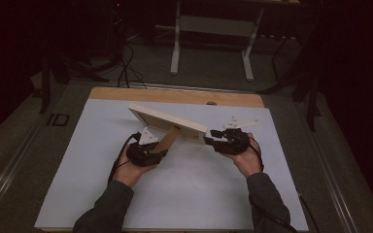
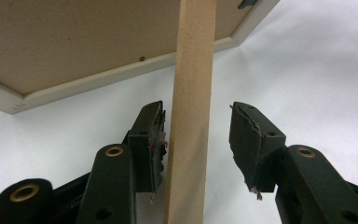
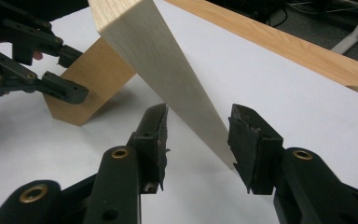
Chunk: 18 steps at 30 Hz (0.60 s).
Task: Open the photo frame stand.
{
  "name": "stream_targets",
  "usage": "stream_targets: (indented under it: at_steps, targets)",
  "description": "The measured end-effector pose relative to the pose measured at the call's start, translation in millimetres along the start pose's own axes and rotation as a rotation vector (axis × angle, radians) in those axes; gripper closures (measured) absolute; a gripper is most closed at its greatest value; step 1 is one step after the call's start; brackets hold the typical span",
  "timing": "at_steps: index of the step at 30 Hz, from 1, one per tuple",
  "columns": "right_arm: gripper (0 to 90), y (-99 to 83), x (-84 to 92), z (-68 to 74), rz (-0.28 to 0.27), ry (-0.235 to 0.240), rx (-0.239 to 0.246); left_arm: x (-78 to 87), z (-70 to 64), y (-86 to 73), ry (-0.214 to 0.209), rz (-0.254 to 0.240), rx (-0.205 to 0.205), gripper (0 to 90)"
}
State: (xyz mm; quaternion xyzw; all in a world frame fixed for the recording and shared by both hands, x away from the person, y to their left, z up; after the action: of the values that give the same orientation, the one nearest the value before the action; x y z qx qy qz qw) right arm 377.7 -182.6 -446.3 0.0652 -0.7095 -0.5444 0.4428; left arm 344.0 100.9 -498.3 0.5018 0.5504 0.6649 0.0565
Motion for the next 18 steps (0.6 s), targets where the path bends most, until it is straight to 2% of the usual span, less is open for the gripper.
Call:
stream_targets:
  at_steps: [5,12,18]
  targets:
    - [55.8,-1.9,0.3,-1.0,0.003,-0.002,-0.006,1.8,1.8,-1.9,-0.009,-0.007,0.014,55.6]
    - [55.8,-3.6,1.4,-3.1,0.004,-0.002,-0.007,7.1,7.0,-2.9,-0.033,-0.032,0.057,54.2]
    - [55.8,-5.3,3.0,-4.7,0.003,-0.006,-0.013,13.6,12.6,-3.9,-0.032,-0.058,0.092,52.8]
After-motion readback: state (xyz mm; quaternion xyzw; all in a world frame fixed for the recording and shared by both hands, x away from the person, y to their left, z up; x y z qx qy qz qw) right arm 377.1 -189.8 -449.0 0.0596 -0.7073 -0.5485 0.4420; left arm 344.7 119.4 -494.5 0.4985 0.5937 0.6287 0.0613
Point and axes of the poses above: each handheld gripper's, and its own axes: x roughly backward along the jaws, y roughly out of its top, z roughly to its left, the point moved 2 cm from there along -x, roughly forward along the jaws, and after that the axes turned 7 degrees about -y, right-handed, at the moved point
